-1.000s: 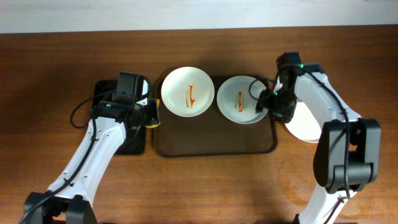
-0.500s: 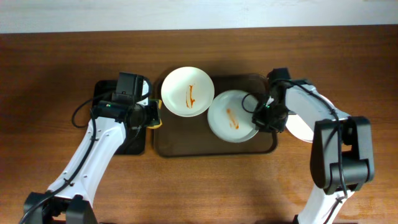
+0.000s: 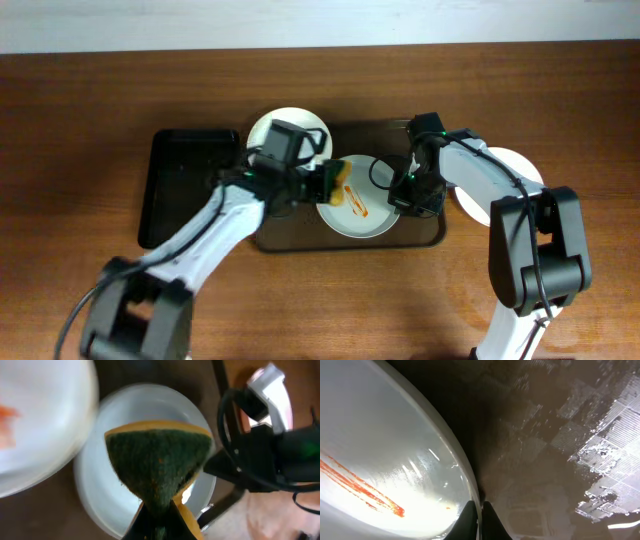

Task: Clean dirty plates on tray and stack at the side
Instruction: 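Scrub the right plate with the sponge in the left gripper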

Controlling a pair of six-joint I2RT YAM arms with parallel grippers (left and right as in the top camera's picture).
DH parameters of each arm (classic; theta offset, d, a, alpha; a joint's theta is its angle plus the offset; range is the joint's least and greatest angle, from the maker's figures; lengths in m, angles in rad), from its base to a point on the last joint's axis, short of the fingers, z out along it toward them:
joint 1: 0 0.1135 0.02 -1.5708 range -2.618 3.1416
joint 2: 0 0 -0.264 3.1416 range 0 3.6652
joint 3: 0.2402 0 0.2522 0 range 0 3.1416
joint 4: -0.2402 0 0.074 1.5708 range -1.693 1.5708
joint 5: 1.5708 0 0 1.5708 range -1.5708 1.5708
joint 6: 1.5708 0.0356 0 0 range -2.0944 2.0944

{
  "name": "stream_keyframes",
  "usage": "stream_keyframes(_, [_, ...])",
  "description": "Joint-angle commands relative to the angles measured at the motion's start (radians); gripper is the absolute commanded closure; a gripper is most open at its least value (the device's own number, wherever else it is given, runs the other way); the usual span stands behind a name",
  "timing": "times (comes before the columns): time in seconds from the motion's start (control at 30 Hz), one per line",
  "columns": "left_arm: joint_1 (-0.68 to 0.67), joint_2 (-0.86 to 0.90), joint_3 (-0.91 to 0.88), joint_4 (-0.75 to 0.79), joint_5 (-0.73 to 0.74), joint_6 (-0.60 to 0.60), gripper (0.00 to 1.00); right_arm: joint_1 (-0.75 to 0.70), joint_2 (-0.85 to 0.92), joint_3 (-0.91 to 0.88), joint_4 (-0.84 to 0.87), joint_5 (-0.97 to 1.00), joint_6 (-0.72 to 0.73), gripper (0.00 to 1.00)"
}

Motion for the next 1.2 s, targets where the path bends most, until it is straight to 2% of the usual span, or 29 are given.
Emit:
stream_keyframes(0.0, [-0.033, 0.093, 0.003, 0.088, 0.154, -0.058, 1.0, 0.007, 0.005, -0.011, -0.006, 0.03, -0.01, 0.96])
stream_keyframes(0.07, [-0.047, 0.146, 0.003, 0.156, 0.216, -0.085, 1.0, 0.007, 0.005, -0.011, -0.008, 0.03, -0.01, 0.96])
stream_keyframes(0.1, [-0.053, 0.182, 0.003, 0.178, 0.218, -0.138, 1.0, 0.007, 0.005, -0.011, -0.008, 0.03, -0.01, 0.96])
stream_keyframes(0.17, [-0.053, 0.21, 0.003, 0.18, 0.226, -0.189, 1.0, 0.007, 0.005, -0.011, -0.008, 0.03, -0.01, 0.96])
stream_keyframes(0.23, [-0.053, 0.244, 0.003, 0.23, 0.327, -0.206, 1.0, 0.007, 0.005, -0.011, -0.008, 0.03, -0.01, 0.96])
stream_keyframes(0.3, [-0.06, 0.267, 0.003, 0.239, 0.338, -0.245, 1.0, 0.007, 0.005, -0.011, -0.008, 0.03, -0.01, 0.96])
stream_keyframes(0.57, [-0.1, 0.285, 0.003, 0.251, 0.33, -0.25, 1.0, 0.007, 0.005, -0.011, -0.01, 0.03, -0.01, 0.96])
stream_keyframes(0.73, [-0.1, 0.325, 0.003, 0.25, 0.174, -0.253, 1.0, 0.007, 0.005, -0.011, -0.013, 0.03, -0.01, 0.96])
stream_keyframes(0.83, [-0.08, 0.328, 0.003, 0.257, 0.008, -0.253, 1.0, 0.007, 0.005, -0.011, -0.016, 0.03, -0.01, 0.96])
stream_keyframes(0.9, [-0.042, 0.328, 0.003, 0.257, -0.042, -0.252, 1.0, 0.007, 0.005, -0.011, -0.016, 0.03, -0.01, 0.96])
stream_keyframes(1.0, [0.031, 0.324, 0.003, 0.224, -0.031, -0.252, 1.0, 0.007, 0.005, -0.011, -0.02, 0.031, -0.01, 0.96])
stream_keyframes(1.07, [0.05, 0.313, 0.003, 0.159, 0.025, -0.213, 1.0, 0.007, 0.005, -0.011, -0.02, 0.037, -0.01, 0.96])
stream_keyframes(1.17, [0.047, 0.254, 0.003, -0.041, 0.031, -0.031, 1.0, 0.005, 0.005, -0.011, -0.02, 0.037, -0.01, 0.96])
